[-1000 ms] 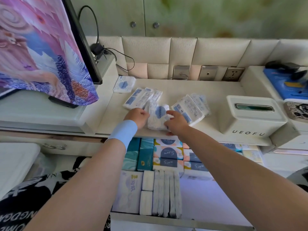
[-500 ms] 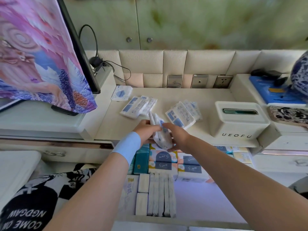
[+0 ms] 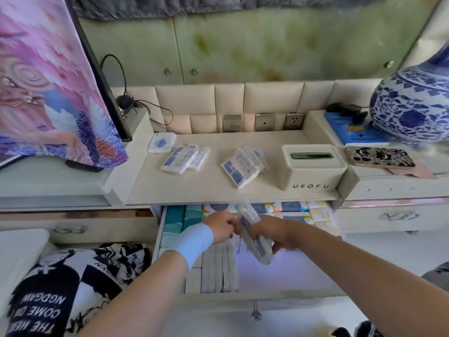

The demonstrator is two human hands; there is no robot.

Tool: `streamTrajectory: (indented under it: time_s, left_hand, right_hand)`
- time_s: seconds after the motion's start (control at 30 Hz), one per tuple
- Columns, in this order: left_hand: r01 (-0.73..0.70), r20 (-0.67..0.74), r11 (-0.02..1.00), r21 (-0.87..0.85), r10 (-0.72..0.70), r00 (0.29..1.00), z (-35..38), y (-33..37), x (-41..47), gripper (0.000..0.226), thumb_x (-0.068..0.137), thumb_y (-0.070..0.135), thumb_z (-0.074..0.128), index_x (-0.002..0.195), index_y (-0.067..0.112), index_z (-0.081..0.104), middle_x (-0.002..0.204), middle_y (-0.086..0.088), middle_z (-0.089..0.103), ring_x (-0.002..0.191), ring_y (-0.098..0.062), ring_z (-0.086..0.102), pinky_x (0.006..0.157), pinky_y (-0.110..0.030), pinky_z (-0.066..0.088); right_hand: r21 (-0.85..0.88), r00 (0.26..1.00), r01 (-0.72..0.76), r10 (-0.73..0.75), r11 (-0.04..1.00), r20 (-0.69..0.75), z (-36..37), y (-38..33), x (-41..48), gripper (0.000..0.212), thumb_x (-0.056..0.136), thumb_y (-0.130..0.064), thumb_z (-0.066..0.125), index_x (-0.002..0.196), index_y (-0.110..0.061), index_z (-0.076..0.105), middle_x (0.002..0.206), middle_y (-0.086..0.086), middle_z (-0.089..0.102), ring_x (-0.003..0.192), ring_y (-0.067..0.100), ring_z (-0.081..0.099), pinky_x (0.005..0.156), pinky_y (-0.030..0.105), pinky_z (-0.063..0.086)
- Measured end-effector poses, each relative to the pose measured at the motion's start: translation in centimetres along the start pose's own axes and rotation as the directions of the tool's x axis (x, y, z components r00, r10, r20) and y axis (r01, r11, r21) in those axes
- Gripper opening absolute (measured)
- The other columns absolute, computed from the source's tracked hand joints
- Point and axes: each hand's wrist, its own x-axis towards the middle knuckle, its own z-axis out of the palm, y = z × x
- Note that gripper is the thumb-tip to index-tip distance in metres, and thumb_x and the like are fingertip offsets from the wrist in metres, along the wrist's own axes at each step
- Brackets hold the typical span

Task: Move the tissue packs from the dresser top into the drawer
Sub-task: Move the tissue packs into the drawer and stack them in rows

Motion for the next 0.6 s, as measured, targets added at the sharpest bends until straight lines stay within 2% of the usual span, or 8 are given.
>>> streamTrajectory:
  time_s: [0.07, 0.13, 0.23, 0.27, 0.33, 0.43, 0.53, 0.6]
  left_hand:
    - [-0.014, 0.015, 0.965, 0.263, 0.011, 1.000, 0.9, -0.2, -0.6, 0.033, 0.092, 0.007, 0.042, 0.098, 0.024, 0.069, 0.122, -0.005, 0.058, 0.097, -0.023, 0.060, 0.076, -0.027, 0.045]
    - [-0.026, 0.048, 0.925, 0.379, 0.008, 0.999, 1.9, -0.6, -0.8, 0.029, 0.094, 0.007, 0.041, 0.106, 0.023, 0.061, 0.117, -0.003, 0.054, 0.103, -0.028, 0.058, 0.078, -0.028, 0.043]
    - [-0.020, 0.064, 0.913, 0.408, -0.006, 0.998, 3.0, -1.3, -0.6, 0.018, 0.094, 0.012, 0.041, 0.096, 0.028, 0.047, 0.093, 0.002, 0.052, 0.087, -0.025, 0.056, 0.069, -0.031, 0.041]
    - [-0.024, 0.074, 0.915, 0.403, -0.006, 0.997, 3.2, -1.5, -0.5, 0.018, 0.095, 0.013, 0.041, 0.101, 0.029, 0.047, 0.097, 0.002, 0.054, 0.087, -0.023, 0.056, 0.070, -0.032, 0.043]
    - [-0.034, 0.123, 0.919, 0.393, -0.015, 0.992, 3.4, -1.6, -0.4, 0.028, 0.095, 0.016, 0.041, 0.117, 0.032, 0.048, 0.116, 0.002, 0.059, 0.098, -0.021, 0.058, 0.078, -0.031, 0.045]
    - [-0.069, 0.158, 0.870, 0.489, -0.010, 0.987, 3.6, -1.6, -0.6, 0.041, 0.095, 0.018, 0.039, 0.132, 0.033, 0.046, 0.131, 0.000, 0.057, 0.111, -0.025, 0.057, 0.089, -0.034, 0.047]
    - [-0.076, 0.143, 0.855, 0.513, 0.003, 0.990, 3.7, -1.7, -0.8, 0.043, 0.096, 0.020, 0.040, 0.138, 0.032, 0.040, 0.135, -0.003, 0.056, 0.113, -0.027, 0.057, 0.094, -0.038, 0.048]
    - [-0.063, 0.118, 0.869, 0.491, 0.006, 0.993, 3.8, -2.0, -0.7, 0.044, 0.096, 0.025, 0.045, 0.139, 0.031, 0.036, 0.137, -0.003, 0.054, 0.111, -0.028, 0.057, 0.091, -0.039, 0.049]
  right_hand:
    - [-0.100, 1.000, -0.031, 0.030, 0.995, -0.004, 0.5, 1.4, -0.3, 0.040, 0.076, -0.020, 0.060, 0.115, -0.022, 0.049, 0.106, 0.010, 0.057, 0.088, 0.027, 0.057, 0.070, 0.040, 0.056]
    - [-0.224, 0.997, -0.069, 0.062, 0.972, -0.040, 1.0, 2.8, -0.2, 0.049, 0.076, -0.023, 0.062, 0.122, -0.022, 0.044, 0.112, 0.010, 0.054, 0.094, 0.029, 0.056, 0.073, 0.043, 0.055]
    - [-0.409, 0.988, -0.145, 0.113, 0.901, -0.102, 2.0, 4.5, 0.2, 0.063, 0.073, -0.034, 0.064, 0.129, -0.022, 0.038, 0.117, 0.008, 0.052, 0.102, 0.030, 0.057, 0.073, 0.040, 0.053]
    - [-0.444, 0.985, -0.163, 0.123, 0.881, -0.118, 2.4, 4.9, 0.5, 0.063, 0.073, -0.037, 0.064, 0.129, -0.021, 0.039, 0.118, 0.008, 0.053, 0.103, 0.030, 0.058, 0.073, 0.039, 0.053]
    - [-0.469, 0.982, -0.184, 0.139, 0.864, -0.128, 3.2, 5.3, 1.2, 0.059, 0.077, -0.038, 0.064, 0.128, -0.018, 0.045, 0.120, 0.009, 0.056, 0.105, 0.031, 0.059, 0.075, 0.038, 0.055]
    - [-0.440, 0.975, -0.223, 0.192, 0.870, -0.114, 4.5, 5.7, 2.1, 0.052, 0.081, -0.035, 0.066, 0.126, -0.013, 0.051, 0.120, 0.012, 0.060, 0.103, 0.032, 0.061, 0.080, 0.040, 0.059]
    - [-0.206, 0.972, -0.233, 0.219, 0.950, -0.087, 5.7, 6.3, 2.8, 0.046, 0.083, -0.040, 0.066, 0.118, -0.012, 0.058, 0.098, 0.011, 0.065, 0.084, 0.028, 0.062, 0.078, 0.041, 0.057]
    - [-0.038, 0.978, -0.201, 0.198, 0.979, -0.062, 6.1, 6.5, 2.9, 0.047, 0.088, -0.047, 0.062, 0.117, -0.011, 0.059, 0.098, 0.015, 0.068, 0.081, 0.030, 0.064, 0.078, 0.042, 0.057]
